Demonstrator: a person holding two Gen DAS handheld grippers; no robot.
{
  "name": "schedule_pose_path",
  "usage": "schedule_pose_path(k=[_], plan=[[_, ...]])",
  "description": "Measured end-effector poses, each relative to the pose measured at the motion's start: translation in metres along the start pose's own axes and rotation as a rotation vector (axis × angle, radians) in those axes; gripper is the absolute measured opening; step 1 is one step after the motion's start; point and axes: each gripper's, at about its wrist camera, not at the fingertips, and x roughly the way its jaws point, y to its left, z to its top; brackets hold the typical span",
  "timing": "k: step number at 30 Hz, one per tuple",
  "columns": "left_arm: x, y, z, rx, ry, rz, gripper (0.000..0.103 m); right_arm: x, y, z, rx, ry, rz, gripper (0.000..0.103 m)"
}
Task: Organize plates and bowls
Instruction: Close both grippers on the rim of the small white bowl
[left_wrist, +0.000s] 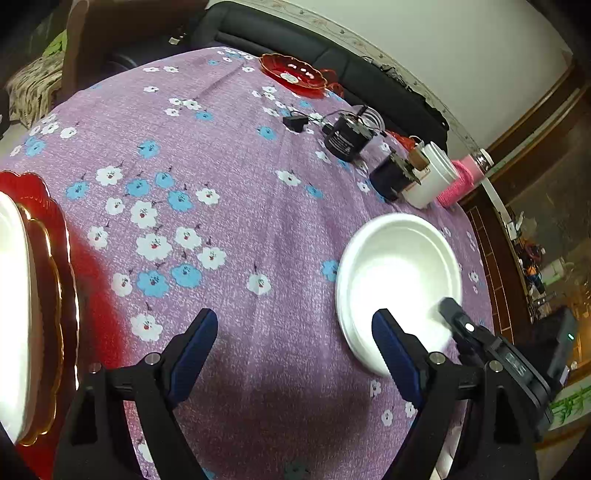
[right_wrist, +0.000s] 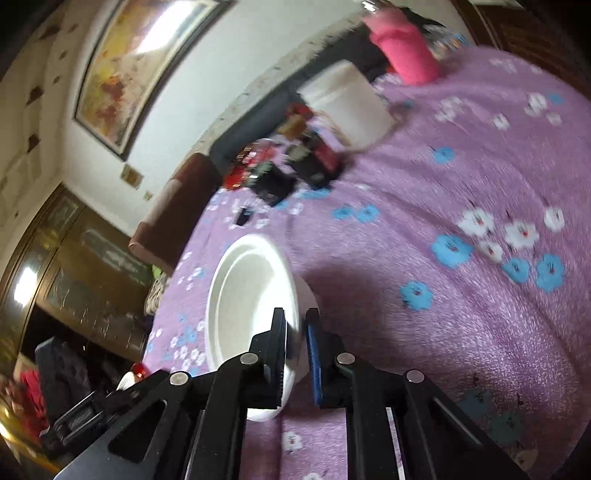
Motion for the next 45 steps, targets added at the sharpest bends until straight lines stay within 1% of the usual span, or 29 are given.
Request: schedule_pose_path(k=[4,7,9,10,12,14,15,16,17,21,24,25,26,27,28,30,31,32,34,37,38,39,40,42,43,44,45], plan=[[0.007,0.002,0.005,-0.022,0.007,-0.009,0.085,-0.009,0.019,-0.003,-0.066,-0.015,0.027,0.012],[0.015,0.001,0.004,-0.022,0.037,-0.028,0.085,-0.008,0.029,-0.006,-0.088,0.009,0.077,0.012],[0.011,-0.004,0.000,0.007,0.028,-0.044,0.084,-0.005,0.031,-0.008,-0.092,0.029,0.092,0.012],[0.006,-0.008,-0.001,0.032,0.007,-0.038,0.081,-0.002,0.032,-0.010,-0.096,0.036,0.088,0.012],[-0.004,-0.017,-0.004,0.084,-0.035,-0.011,0.072,0.001,0.032,-0.011,-0.105,0.042,0.075,0.012],[-0.011,-0.022,-0.006,0.124,-0.057,0.008,0.054,0.003,0.032,-0.012,-0.103,0.047,0.071,0.012],[-0.014,-0.024,-0.007,0.137,-0.060,0.015,0.049,0.004,0.032,-0.012,-0.104,0.048,0.071,0.012],[-0.016,-0.025,-0.010,0.149,-0.062,0.022,0.042,0.004,0.032,-0.012,-0.107,0.049,0.069,0.012],[-0.018,-0.025,-0.011,0.154,-0.063,0.026,0.040,0.004,0.034,-0.013,-0.115,0.050,0.061,0.012],[-0.025,-0.024,-0.021,0.171,-0.081,0.058,0.040,0.008,0.039,-0.018,-0.133,0.071,0.070,0.012],[-0.034,-0.023,-0.027,0.188,-0.120,0.124,0.040,0.012,0.046,-0.022,-0.151,0.093,0.089,0.012],[-0.038,-0.021,-0.028,0.188,-0.139,0.153,0.043,0.012,0.046,-0.022,-0.151,0.093,0.089,0.012],[-0.040,-0.019,-0.027,0.186,-0.149,0.165,0.050,0.012,0.047,-0.023,-0.155,0.096,0.092,0.012],[-0.043,-0.015,-0.027,0.176,-0.160,0.175,0.054,0.012,0.047,-0.023,-0.158,0.101,0.096,0.012],[-0.045,-0.010,-0.025,0.156,-0.166,0.178,0.061,0.012,0.048,-0.024,-0.156,0.105,0.104,0.012],[-0.048,0.001,-0.021,0.109,-0.171,0.166,0.064,0.013,0.047,-0.024,-0.150,0.119,0.119,0.012],[-0.049,0.005,-0.020,0.094,-0.168,0.157,0.069,0.014,0.046,-0.024,-0.145,0.128,0.123,0.012],[-0.048,0.009,-0.018,0.074,-0.158,0.144,0.076,0.017,0.045,-0.024,-0.141,0.138,0.122,0.012],[-0.038,0.013,-0.014,0.055,-0.128,0.129,0.079,0.022,0.043,-0.026,-0.139,0.164,0.115,0.012],[-0.016,0.009,-0.015,0.085,-0.063,0.140,0.079,0.030,0.039,-0.028,-0.126,0.190,0.098,0.012],[-0.012,0.005,-0.017,0.101,-0.059,0.161,0.079,0.031,0.038,-0.028,-0.127,0.194,0.089,0.012],[-0.009,0.001,-0.018,0.129,-0.072,0.190,0.079,0.032,0.037,-0.028,-0.128,0.197,0.081,0.013],[-0.007,-0.002,-0.019,0.145,-0.080,0.192,0.079,0.033,0.037,-0.029,-0.132,0.198,0.071,0.013],[-0.003,-0.004,-0.019,0.144,-0.073,0.174,0.078,0.034,0.036,-0.030,-0.138,0.200,0.050,0.014],[0.000,-0.004,-0.018,0.138,-0.063,0.161,0.072,0.035,0.036,-0.030,-0.141,0.201,0.043,0.014],[0.002,-0.004,-0.017,0.139,-0.055,0.157,0.059,0.035,0.036,-0.031,-0.148,0.202,0.030,0.014],[0.005,-0.006,-0.017,0.148,-0.044,0.160,0.052,0.036,0.036,-0.031,-0.153,0.203,0.022,0.014]])
